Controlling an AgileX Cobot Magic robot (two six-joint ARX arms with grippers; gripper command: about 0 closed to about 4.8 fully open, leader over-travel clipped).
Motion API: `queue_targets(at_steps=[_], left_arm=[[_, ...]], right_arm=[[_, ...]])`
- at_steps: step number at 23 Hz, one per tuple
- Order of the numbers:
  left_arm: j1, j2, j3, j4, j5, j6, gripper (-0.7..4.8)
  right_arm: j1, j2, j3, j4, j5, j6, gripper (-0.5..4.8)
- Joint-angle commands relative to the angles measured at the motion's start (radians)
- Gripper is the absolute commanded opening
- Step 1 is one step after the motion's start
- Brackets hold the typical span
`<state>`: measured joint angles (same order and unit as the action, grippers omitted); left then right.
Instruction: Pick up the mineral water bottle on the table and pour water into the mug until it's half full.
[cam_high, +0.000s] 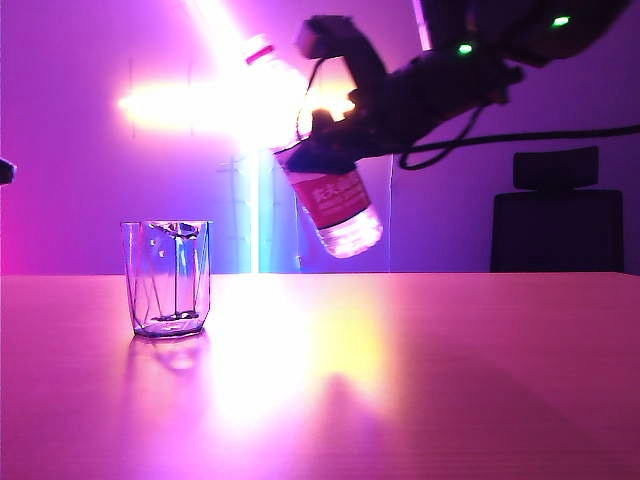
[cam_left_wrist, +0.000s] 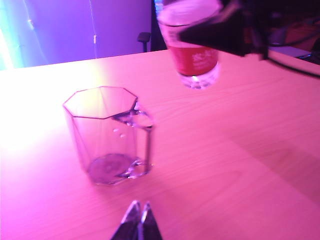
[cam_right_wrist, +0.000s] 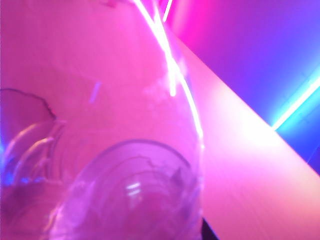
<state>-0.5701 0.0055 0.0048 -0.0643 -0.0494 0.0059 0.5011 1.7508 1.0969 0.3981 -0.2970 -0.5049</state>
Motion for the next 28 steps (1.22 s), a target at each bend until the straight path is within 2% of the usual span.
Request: queue_targets(at_steps=[1, 5, 10, 14, 17, 23, 28], left_arm=[[0.042, 0.0, 0.004, 0.013, 0.002, -0.003, -0.02], [0.107, 0.0, 0.004, 0.013, 0.001, -0.003, -0.02], [0.129, 0.0, 0.004, 0.013, 0.002, -0.003, -0.02], [0.129, 0.0, 0.004, 0.013, 0.002, -0.003, -0.02], [0.129, 0.0, 0.004, 0.012, 0.002, -0.003, -0.02], [0.129, 0.0, 0.004, 0.013, 0.002, -0.003, -0.02], [0.129, 0.0, 0.004, 0.012, 0.002, -0.003, -0.02]], right_arm=[[0.037, 0.048, 0.079, -0.032, 0.087, -0.139, 2.28], [0.103, 0.126, 0.122, -0.027, 0.246, -0.371, 2.28], [0.124, 0.154, 0.13, -0.01, 0.28, -0.453, 2.28], [0.134, 0.167, 0.131, 0.027, 0.373, -0.59, 2.29], [0.134, 0.168, 0.131, 0.042, 0.401, -0.69, 2.29], [0.136, 0.168, 0.131, 0.096, 0.48, -0.803, 2.3], [0.136, 0.168, 0.131, 0.101, 0.49, -0.865, 2.3]])
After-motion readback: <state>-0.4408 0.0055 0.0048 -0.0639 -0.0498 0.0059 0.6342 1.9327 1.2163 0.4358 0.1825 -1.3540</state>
